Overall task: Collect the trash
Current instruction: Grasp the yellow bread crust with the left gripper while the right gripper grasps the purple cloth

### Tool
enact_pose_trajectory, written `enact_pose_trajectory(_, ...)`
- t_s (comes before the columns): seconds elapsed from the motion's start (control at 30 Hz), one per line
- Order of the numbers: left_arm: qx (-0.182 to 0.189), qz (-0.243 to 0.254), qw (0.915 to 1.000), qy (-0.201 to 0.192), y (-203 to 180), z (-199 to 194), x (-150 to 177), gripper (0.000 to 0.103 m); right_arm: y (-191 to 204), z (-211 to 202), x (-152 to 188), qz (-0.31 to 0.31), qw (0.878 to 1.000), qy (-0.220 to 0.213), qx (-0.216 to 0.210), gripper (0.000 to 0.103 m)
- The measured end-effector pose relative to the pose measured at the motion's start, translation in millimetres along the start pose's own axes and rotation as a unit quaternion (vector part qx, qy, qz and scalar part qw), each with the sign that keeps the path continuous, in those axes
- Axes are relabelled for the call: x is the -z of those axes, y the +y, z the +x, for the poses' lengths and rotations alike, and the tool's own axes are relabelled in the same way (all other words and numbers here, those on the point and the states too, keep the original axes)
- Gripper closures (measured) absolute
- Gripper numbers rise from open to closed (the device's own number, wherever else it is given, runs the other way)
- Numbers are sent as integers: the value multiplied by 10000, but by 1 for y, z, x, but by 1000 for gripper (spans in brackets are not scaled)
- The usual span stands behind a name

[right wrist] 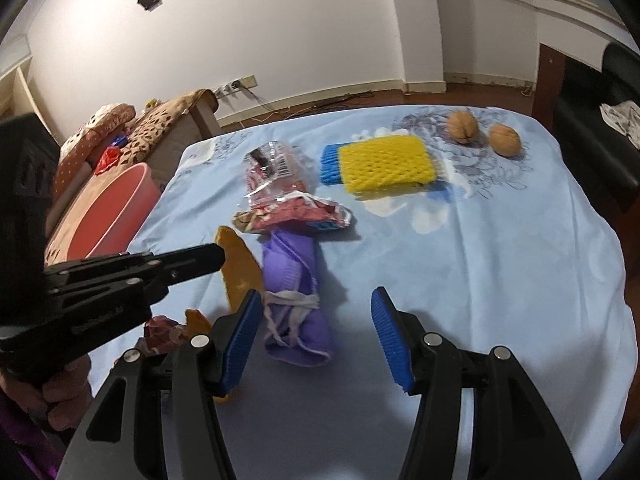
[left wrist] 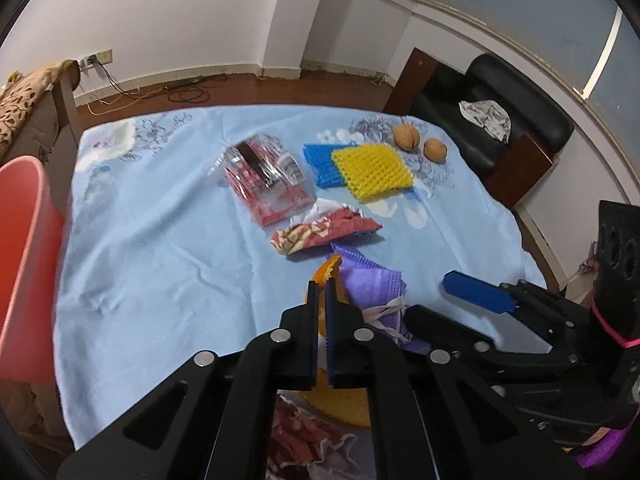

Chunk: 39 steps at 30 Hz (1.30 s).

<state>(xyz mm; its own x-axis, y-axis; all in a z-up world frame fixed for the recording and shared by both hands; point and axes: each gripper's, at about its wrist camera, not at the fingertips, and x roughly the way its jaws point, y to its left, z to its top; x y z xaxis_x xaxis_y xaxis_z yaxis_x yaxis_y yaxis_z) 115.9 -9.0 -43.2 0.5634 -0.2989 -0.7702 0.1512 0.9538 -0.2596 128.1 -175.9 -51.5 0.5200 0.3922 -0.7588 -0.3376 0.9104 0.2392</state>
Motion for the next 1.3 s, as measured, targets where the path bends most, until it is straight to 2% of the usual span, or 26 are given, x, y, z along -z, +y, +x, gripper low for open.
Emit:
enact_pose_trajectory(0.33,-607,5,9971,-450,5,-32,-5,102,20,22,-9,-271,9993,162,192,47)
enact_pose_trajectory(0.4,-706,34,9961,-520,7,-37,-5,102,23,27,-10,-308,9991,180,243,52)
enact_pose_trajectory(0.47,-783,67,9951,-594,7,-42,-4,102,25,32,-9,-323,9989,244,256,67)
enact_pose_trajectory(0.5,-809,80,9948,-620,8,-44,-4,102,26,34,-9,-318,9987,284,262,70)
enact_pose_trajectory(0.8,-940,35,9919,-857,15,-62,-2,102,31,20,-8,-310,9989,126,342,72)
enact_pose_trajectory(1.3,-905,-87,9895,-1121,28,-81,2,102,34,-15,-16,-121,9989,-275,358,72)
